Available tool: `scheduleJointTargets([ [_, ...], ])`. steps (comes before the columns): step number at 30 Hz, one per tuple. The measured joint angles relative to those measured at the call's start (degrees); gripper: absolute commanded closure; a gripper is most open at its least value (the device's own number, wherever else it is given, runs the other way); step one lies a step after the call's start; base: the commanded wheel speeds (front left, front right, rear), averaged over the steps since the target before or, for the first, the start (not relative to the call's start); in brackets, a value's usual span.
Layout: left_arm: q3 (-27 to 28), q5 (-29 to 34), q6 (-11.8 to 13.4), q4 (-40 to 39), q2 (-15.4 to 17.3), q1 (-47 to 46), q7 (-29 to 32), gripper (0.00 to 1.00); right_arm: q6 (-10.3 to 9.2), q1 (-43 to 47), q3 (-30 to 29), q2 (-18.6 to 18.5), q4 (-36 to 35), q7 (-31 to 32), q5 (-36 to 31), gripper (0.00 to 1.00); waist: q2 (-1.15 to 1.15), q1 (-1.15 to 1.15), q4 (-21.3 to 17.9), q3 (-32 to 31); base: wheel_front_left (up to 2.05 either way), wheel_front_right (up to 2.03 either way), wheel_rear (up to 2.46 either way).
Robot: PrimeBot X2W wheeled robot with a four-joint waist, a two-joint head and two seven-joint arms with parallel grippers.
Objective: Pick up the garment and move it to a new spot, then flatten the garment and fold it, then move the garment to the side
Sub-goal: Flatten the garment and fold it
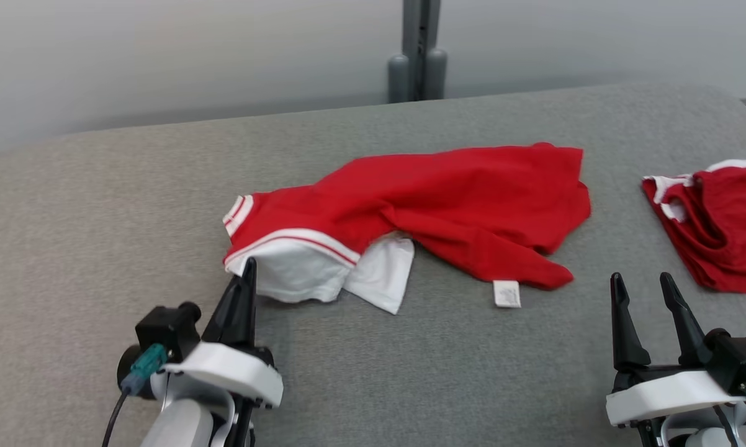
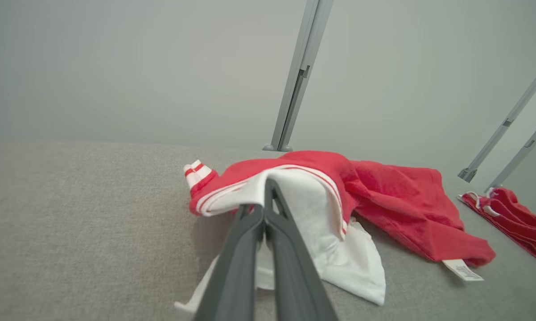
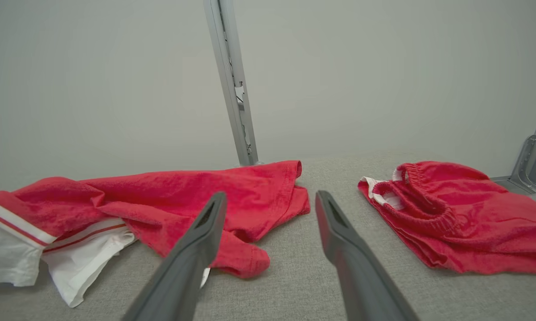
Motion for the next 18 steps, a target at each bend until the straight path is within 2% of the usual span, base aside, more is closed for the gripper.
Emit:
scheduleJointTargets([
  [3,-0.7,0.1,0.3,-5.3,1.3,4.0,2.2,1.0,0.0,0.1,0.1,0.0,0.1,0.0,0.0,0.0,0.0,0.0,2.0,-0.9,0.0,0.0,0.0],
  [7,-1.0,0.3,2.4,-12.6,3.1,9.6,6.5,1.0,0.0,0.6,0.0,0.0,0.2,0.0,0.0,0.0,0.0,0.0,4.0,-1.7,0.0,0.0,0.0],
  [11,-1.4,-1.5,3.9,-18.4,3.4,15.1,11.5,1.0,0.0,0.8,-0.1,0.0,0.3,0.0,0.0,0.0,0.0,0.0,4.9,-2.0,0.0,0.0,0.0],
  [15,-0.8,-2.5,5.1,-18.6,4.6,17.0,14.5,1.0,0.0,0.8,0.2,0.0,0.5,0.0,0.0,0.0,0.0,0.0,4.8,-1.9,0.0,0.0,0.0],
  [18,-0.3,-2.6,5.3,-16.0,5.2,16.6,15.2,1.0,0.0,0.4,0.9,0.0,0.6,0.0,0.0,0.0,0.0,0.0,4.0,-1.8,0.0,0.0,0.0],
])
